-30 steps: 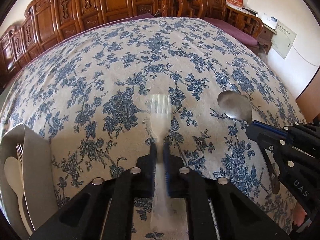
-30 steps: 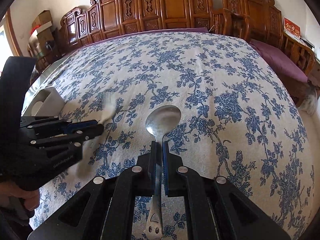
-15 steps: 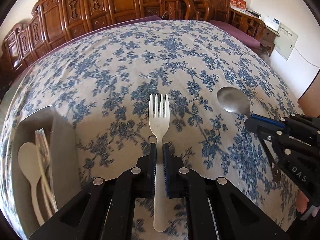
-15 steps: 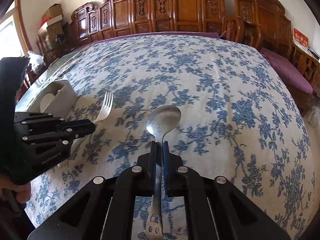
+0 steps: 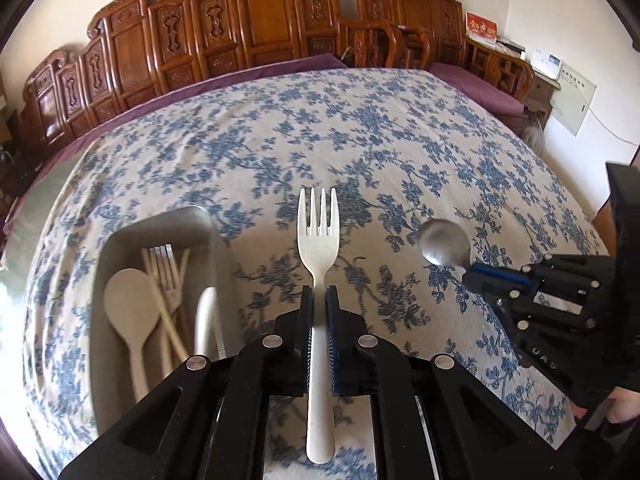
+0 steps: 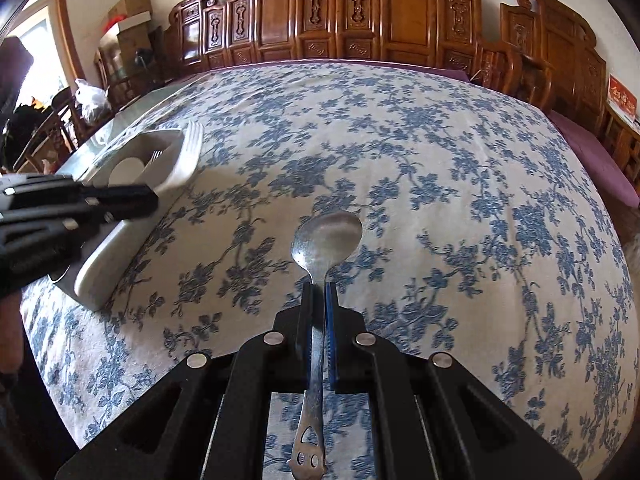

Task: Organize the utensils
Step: 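Carry the white plastic fork into the tray and open the left tool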

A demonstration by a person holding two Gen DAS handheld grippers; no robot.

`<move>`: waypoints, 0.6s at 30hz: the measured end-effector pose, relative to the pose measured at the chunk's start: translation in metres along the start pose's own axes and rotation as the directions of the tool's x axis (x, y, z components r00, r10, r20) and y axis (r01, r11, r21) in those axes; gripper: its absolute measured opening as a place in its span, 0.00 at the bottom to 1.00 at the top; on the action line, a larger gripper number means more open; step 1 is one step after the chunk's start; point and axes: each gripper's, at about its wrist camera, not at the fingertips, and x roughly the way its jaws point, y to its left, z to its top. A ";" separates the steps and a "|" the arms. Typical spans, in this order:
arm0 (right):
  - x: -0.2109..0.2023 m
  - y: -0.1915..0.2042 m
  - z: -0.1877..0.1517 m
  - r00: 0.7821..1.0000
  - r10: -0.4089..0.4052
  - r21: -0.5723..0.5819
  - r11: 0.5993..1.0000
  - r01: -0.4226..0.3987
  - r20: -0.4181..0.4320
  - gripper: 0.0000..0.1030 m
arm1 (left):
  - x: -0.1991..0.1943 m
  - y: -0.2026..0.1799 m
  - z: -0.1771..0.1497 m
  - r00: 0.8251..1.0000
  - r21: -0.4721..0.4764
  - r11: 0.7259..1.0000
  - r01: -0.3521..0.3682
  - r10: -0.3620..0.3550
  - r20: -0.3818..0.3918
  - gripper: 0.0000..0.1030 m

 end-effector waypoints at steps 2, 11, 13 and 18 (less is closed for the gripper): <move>-0.001 0.004 -0.001 1.000 0.005 -0.005 1.000 -0.005 0.002 0.07 | -0.007 0.005 -0.001 1.000 -0.005 1.000 -0.002 0.002 0.009 0.06; -0.014 0.017 0.000 0.999 0.041 -0.015 0.999 -0.041 0.036 0.07 | -0.028 0.033 -0.006 0.999 -0.026 0.999 -0.033 0.034 0.033 0.06; -0.017 0.019 0.001 0.998 0.050 -0.019 0.999 -0.049 0.048 0.07 | -0.031 0.041 -0.008 0.998 -0.031 0.998 -0.047 0.048 0.035 0.06; -0.024 0.024 0.003 0.995 0.066 -0.025 0.998 -0.064 0.069 0.07 | -0.031 0.058 -0.012 0.997 -0.048 0.996 -0.073 0.075 0.027 0.06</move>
